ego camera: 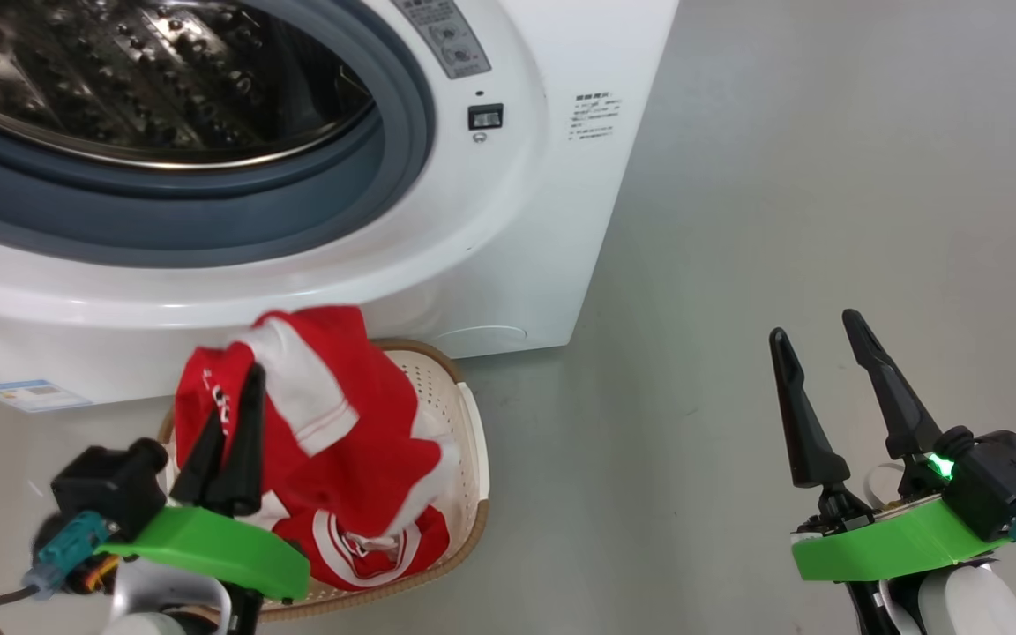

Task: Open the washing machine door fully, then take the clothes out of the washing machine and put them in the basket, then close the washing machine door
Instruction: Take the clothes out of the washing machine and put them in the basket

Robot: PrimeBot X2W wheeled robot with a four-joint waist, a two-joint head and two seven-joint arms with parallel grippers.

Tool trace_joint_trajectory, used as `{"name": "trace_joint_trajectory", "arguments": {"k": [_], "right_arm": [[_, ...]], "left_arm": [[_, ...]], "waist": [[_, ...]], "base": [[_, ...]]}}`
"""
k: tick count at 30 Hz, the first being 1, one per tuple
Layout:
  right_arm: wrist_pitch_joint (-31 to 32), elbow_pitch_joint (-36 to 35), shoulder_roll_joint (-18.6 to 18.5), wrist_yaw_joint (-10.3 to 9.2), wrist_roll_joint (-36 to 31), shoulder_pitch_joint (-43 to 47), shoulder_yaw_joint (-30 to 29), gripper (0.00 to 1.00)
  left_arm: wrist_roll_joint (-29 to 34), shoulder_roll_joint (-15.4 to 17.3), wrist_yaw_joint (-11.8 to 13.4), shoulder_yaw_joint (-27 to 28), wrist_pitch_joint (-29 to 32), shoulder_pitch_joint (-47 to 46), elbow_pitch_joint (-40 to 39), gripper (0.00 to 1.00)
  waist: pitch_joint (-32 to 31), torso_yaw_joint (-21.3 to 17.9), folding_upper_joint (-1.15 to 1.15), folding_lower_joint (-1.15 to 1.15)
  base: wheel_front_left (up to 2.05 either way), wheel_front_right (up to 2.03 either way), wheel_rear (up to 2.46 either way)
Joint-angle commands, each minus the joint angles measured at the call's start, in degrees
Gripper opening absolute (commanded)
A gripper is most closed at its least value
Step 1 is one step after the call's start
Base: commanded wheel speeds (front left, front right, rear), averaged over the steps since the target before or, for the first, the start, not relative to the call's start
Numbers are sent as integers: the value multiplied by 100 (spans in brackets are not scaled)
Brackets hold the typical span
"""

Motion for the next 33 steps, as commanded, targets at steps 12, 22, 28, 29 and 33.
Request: {"name": "trace_joint_trajectory", "arguments": {"k": [12, 22, 28, 29, 33], "right_arm": [[-36, -186, -44, 28, -9, -9, 196, 100], [-36, -220, -44, 28, 75, -129, 226, 100], [-36, -240, -44, 28, 121, -240, 242, 100], [-36, -239, -44, 28, 128, -259, 247, 100], [-36, -244, -44, 28, 153, -367, 315, 100]], "left_arm": [[-469, -173, -439, 191, -343, -422, 1677, 0], [-734, -190, -825, 314, -624, -939, 3388, 0], [-892, -265, -1108, 291, -527, -1493, 4427, 0], [-915, -273, -1150, 294, -528, -1590, 4597, 0], [-1030, -285, -1333, 330, -487, -1950, 5254, 0]], "waist": [[246, -222, 0, 0], [652, -451, 0, 0], [914, -514, 0, 0], [963, -520, 0, 0], [1172, -584, 0, 0]], "base": [[0, 0, 0], [0, 0, 0], [0, 0, 0], [0, 0, 0], [0, 0, 0]]}}
